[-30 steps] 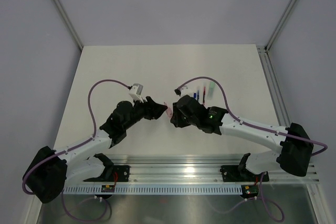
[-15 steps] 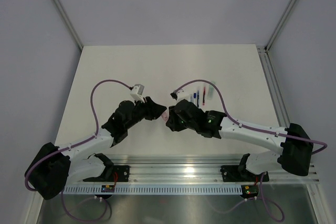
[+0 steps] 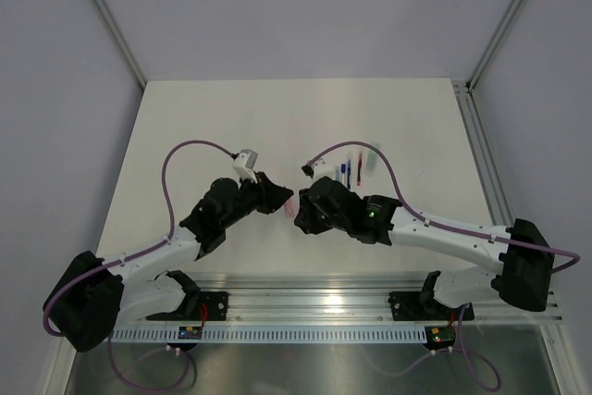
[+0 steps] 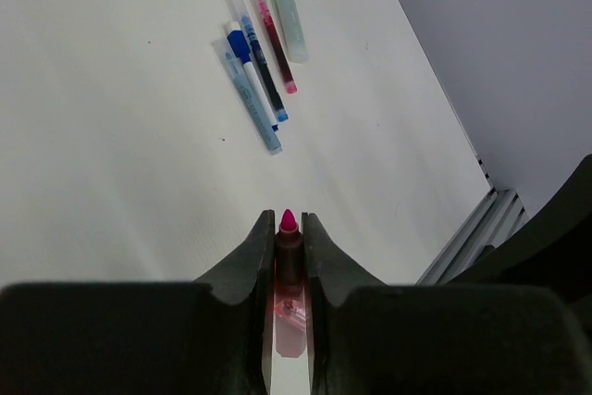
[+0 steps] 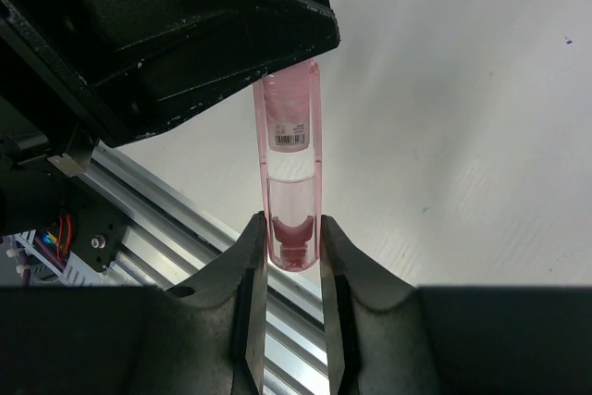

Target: Insert the pens into the pen caps

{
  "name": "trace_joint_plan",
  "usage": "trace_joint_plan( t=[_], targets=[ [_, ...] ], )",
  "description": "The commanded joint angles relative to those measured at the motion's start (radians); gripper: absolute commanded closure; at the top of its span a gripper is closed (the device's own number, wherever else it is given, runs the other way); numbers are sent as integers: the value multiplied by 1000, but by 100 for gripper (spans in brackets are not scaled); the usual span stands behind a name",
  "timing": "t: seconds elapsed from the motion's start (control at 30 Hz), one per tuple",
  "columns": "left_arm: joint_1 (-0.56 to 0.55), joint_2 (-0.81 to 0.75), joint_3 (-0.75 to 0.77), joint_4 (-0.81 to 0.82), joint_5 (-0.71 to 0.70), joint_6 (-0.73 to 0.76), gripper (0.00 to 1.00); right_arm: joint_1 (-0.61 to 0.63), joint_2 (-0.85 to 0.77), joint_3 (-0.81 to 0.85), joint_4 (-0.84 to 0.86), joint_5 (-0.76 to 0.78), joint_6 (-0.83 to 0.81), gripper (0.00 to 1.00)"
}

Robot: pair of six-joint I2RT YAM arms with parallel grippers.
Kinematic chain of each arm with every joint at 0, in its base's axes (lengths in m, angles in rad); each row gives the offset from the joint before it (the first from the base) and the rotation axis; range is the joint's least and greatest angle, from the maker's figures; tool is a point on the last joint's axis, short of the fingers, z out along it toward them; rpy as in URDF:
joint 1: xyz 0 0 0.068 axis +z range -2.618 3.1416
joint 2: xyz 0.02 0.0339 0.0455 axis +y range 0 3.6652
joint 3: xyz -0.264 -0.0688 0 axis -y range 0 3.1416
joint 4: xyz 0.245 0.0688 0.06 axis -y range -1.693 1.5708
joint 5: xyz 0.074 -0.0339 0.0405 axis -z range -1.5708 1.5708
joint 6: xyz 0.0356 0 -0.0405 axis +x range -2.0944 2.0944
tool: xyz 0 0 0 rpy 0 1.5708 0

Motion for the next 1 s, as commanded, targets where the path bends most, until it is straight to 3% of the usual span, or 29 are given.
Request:
trace_joint_plan(
  t=[0.0, 0.1, 0.13, 0.27, 0.37, 0.6, 0.8, 0.97],
  targets=[
    [8, -24, 40, 58, 5, 63, 72, 12, -57, 61, -141, -22, 5, 100],
    [8, -38, 34, 88, 35, 77, 44, 9, -54, 117, -244, -13, -2, 100],
    [8, -54, 31, 94, 38, 81, 41, 0, -53, 137, -283, 10, -1, 100],
    [8, -119, 5, 109, 32, 97, 42, -69, -75, 133, -293, 4, 2, 100],
    [6, -153, -9, 114, 33, 98, 48, -104, -123, 115, -244, 1, 22, 100],
    [-6, -133, -9, 152, 103, 106, 55, -155, -172, 148, -213, -28, 37, 100],
    [-46, -122, 5, 190, 167, 150, 41, -155, -181, 194, -230, -87, 48, 100],
    [-60, -137, 5, 189, 160, 172, 39, -156, -201, 176, -204, -148, 80, 100]
  ],
)
